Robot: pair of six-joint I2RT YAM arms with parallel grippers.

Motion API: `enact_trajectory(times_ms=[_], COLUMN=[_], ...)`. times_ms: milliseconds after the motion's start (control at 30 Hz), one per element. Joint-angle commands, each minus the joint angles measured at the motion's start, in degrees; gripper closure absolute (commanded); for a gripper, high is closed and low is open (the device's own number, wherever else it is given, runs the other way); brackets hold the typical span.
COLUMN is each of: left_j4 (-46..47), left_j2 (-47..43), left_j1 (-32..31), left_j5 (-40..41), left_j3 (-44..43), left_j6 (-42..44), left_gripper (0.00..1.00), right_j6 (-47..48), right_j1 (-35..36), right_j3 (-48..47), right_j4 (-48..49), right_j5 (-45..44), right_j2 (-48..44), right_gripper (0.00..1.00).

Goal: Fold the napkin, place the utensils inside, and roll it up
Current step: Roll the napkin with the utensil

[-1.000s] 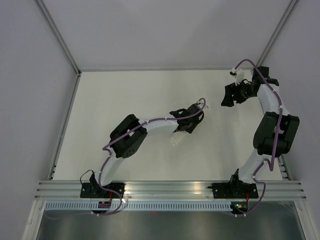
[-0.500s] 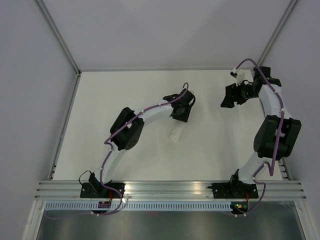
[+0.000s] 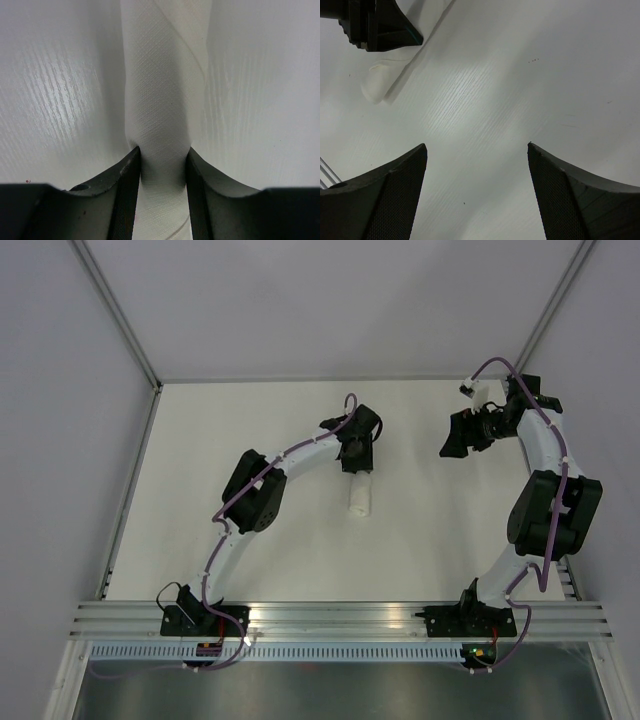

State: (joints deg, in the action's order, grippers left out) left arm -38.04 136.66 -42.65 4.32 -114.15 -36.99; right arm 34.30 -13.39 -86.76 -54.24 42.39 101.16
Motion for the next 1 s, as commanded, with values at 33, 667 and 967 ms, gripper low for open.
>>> enact_trajectory(times_ms=[33,667,967], left_j4=[-5.82,-4.32,-4.15], left_j2=[5.72,1.33,-0.25], left_j1=[2.13,2.14,0.73], left_j5=[1.57,6.14,8.16], left_j3=[-0.37,0.42,0.42], left_j6=[-6.86,-6.43,-5.90], left_gripper=[0.54,0.41,0.40], right_j6=[0.94,3.57,4.54], right_j1=[-0.32,-0.32,-0.32], right_j3=[0.45,3.44,4.41], right_j4=[-0.96,-1.22,-1.48], right_j5=[1.91,2.34,2.52], right_j2=[-2.38,-3.25,-3.60], right_gripper=[0.13,0.13,0.14])
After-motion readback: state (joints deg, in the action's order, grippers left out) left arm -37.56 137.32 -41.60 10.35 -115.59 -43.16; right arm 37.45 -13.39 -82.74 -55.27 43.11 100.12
